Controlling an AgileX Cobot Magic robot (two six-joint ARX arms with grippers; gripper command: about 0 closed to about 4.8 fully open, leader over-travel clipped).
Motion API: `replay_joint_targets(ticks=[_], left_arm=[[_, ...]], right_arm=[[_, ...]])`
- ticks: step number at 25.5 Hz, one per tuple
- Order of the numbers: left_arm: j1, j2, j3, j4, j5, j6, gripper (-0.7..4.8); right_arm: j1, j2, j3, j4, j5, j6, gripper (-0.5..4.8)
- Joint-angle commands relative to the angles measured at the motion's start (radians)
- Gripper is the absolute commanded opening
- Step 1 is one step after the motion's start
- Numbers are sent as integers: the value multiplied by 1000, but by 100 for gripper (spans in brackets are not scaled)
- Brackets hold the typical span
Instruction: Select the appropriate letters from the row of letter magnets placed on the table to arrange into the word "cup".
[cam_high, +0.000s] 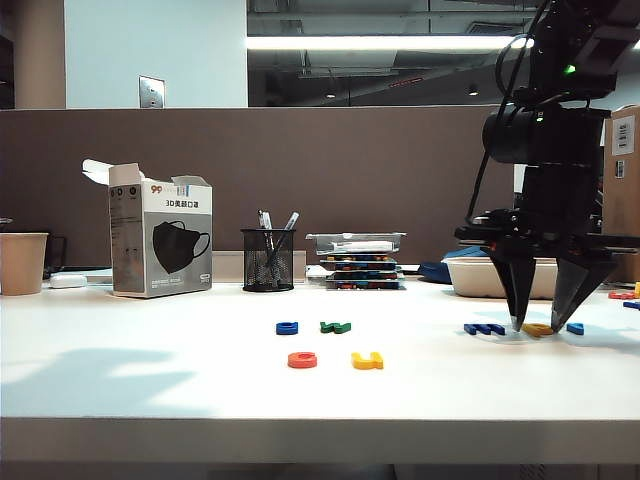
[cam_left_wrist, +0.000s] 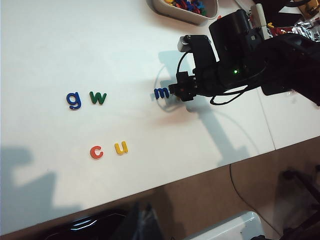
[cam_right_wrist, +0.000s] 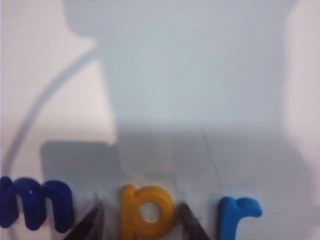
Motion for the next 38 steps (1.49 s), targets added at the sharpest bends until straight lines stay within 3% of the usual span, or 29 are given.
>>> replay_joint_targets(ticks=[1,3,10,38], left_arm=[[-1,-3,5,6,-3,5,-5],[-1,-3,5,6,-3,4,-5],[-1,-3,5,6,-3,4,-5],[-1,-3,5,6,-3,4,-5]], right_arm=[[3,12,-4,-16,-5,5,146],[3,12,-4,-16,-6,6,123],[3,12,-4,-21,-6,6,116],[2,5,48,-52,-10,6,116]])
